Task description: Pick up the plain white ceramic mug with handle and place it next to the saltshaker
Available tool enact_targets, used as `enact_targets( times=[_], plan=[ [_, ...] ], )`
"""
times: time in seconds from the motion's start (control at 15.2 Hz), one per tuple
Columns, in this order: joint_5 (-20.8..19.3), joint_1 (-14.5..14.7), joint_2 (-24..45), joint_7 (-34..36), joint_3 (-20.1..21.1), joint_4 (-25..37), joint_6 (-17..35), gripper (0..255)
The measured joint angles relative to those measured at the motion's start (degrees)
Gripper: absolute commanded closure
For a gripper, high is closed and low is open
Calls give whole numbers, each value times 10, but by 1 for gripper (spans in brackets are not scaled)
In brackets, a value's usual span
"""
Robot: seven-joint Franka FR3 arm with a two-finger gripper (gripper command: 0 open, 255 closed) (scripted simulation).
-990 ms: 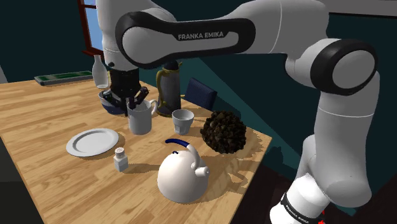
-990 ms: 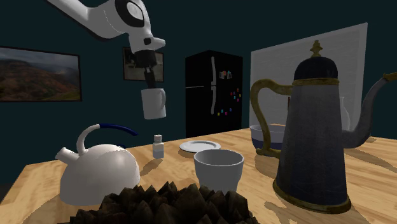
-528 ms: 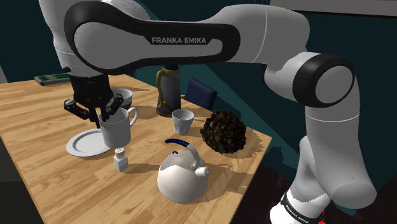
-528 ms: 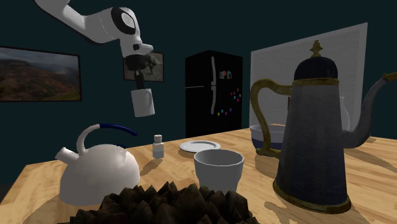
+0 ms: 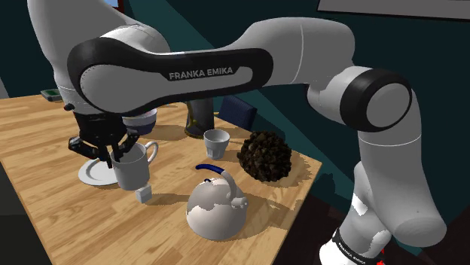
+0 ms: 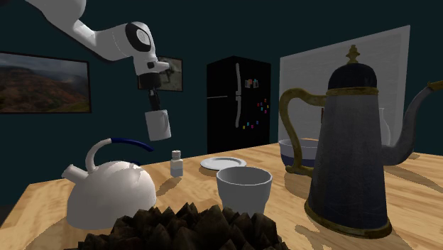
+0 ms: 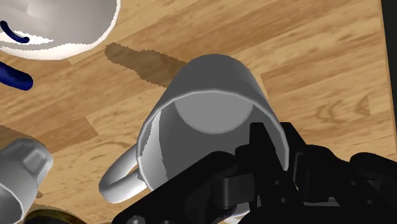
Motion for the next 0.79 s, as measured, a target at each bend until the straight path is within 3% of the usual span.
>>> enact_targets(
  times=[0.79],
  plan=[
    [-7, -6, 5, 21, -3, -86, 87, 255]
  ],
)
